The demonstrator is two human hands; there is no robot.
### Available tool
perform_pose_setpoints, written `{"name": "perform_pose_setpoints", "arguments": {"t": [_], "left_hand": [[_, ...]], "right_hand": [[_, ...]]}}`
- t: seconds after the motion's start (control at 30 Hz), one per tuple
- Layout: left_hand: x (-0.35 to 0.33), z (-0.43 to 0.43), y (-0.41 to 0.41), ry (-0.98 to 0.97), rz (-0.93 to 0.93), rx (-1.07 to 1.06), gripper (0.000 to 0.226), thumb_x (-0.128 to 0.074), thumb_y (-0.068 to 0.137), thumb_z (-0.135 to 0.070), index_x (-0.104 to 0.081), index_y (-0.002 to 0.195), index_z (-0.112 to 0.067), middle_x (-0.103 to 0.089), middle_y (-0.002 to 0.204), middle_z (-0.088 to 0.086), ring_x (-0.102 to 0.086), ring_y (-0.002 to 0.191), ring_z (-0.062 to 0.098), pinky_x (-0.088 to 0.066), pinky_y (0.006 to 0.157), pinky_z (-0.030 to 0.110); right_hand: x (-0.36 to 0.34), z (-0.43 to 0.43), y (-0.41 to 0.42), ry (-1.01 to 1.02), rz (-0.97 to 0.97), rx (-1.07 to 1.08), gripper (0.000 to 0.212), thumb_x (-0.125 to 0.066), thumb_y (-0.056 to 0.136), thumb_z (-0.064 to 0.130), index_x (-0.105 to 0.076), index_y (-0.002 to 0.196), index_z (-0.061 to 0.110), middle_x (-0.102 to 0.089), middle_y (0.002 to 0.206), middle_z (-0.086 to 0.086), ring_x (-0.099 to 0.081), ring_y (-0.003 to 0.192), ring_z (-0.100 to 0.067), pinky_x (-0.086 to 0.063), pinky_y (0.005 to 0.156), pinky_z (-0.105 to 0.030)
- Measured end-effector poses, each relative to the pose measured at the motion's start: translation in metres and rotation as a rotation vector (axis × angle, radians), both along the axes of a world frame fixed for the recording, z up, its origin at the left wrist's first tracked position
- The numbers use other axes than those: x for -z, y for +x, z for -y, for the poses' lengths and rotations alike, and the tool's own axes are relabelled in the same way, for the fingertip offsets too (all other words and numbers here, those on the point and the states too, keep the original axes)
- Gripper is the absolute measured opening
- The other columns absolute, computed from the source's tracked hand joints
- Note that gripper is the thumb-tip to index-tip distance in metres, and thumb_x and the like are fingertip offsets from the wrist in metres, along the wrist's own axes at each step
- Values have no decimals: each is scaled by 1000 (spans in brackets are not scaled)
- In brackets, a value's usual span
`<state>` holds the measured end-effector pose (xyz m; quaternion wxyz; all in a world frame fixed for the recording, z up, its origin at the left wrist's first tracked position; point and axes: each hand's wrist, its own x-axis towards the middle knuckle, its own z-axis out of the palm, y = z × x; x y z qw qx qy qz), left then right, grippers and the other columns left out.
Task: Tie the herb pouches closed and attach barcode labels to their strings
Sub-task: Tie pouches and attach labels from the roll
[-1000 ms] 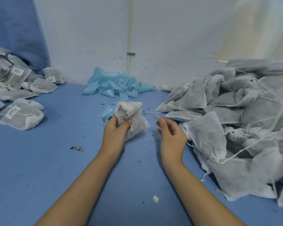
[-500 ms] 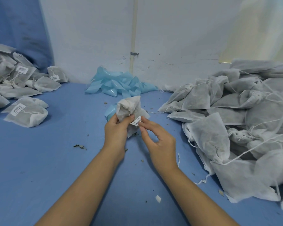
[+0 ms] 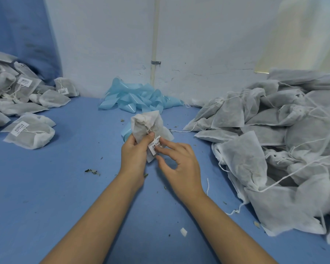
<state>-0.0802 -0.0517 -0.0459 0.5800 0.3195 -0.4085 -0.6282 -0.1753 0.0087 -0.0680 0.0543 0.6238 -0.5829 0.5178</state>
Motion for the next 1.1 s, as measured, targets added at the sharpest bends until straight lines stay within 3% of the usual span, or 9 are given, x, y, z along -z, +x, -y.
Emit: {"name": "perform_pose_setpoints", "arguments": {"t": [0.1, 0.17, 0.3, 0.43, 0.57, 0.73, 0.83, 0.93, 1.1], "left_hand": [[0, -1, 0, -57, 34, 0, 9, -66, 86, -12, -68, 84, -20, -72, 74, -5, -68, 68, 9, -55, 65, 24], [-1, -3, -1, -88, 70, 26, 9, -66, 86, -12, -68, 82, -20, -72, 71, -7, -68, 65, 7, -53, 57, 18], [-2, -4, 1, -120, 110, 130, 12, -63, 86, -9, -70, 87, -19, -74, 75, -5, -69, 66, 7, -51, 55, 16], [1, -4, 5, -124, 80, 264, 14, -63, 85, -10, -71, 94, -17, -73, 83, 2, -69, 73, 15, -54, 61, 23], [4, -1, 4, -109, 91, 253, 33, -65, 83, -6, -64, 115, -13, -74, 97, 5, -70, 86, 20, -56, 77, 29], [5, -3, 2, -116, 90, 227, 18, -62, 87, -1, -68, 99, -13, -75, 90, 4, -72, 80, 15, -55, 66, 21], [5, -1, 4, -102, 57, 226, 17, -62, 86, -1, -67, 101, -9, -75, 91, 6, -72, 82, 17, -56, 68, 22], [7, 1, 6, -101, 83, 253, 13, -64, 87, -10, -69, 99, -8, -75, 92, 6, -71, 85, 16, -57, 70, 23], [6, -1, 8, -90, 304, 306, 25, -64, 86, -32, -69, 77, -9, -61, 57, 7, -51, 42, 14, -43, 40, 21]], "right_hand": [[-1, -1, -1, -27, 62, 30, 23, -70, 83, 21, -72, 105, 25, -62, 118, 20, -54, 108, -10, -33, 90, -4], [-1, -1, -4, 0, 142, 39, 39, -70, 81, 27, -63, 119, 29, -54, 127, 22, -46, 117, -4, -35, 94, -11], [-2, 0, -7, 177, 464, -140, 68, -76, 78, 19, -41, 136, 31, -51, 129, 15, -50, 116, -1, -43, 93, -16], [-3, 2, -12, 277, 756, -253, 73, -75, 78, 5, -35, 134, 30, -58, 123, -5, -60, 111, -18, -50, 94, -33], [-8, 0, -19, 209, 1004, -315, 65, -76, 74, -2, -47, 129, 15, -63, 120, -8, -64, 106, -19, -53, 80, -21], [-11, 1, -24, 187, 1198, -428, 40, -70, 78, 0, -59, 117, 5, -69, 110, -13, -67, 99, -26, -54, 83, -31], [-10, 2, -22, 195, 1286, -525, 37, -69, 76, 12, -63, 111, 2, -71, 105, -13, -68, 95, -23, -55, 81, -29], [-9, 3, -20, 186, 1337, -548, 26, -65, 83, 6, -64, 108, 3, -71, 104, -12, -69, 93, -21, -55, 77, -26], [-8, 5, -23, 167, 1360, -556, 22, -62, 84, 4, -64, 106, 1, -69, 102, -14, -67, 92, -22, -54, 79, -28]]}}
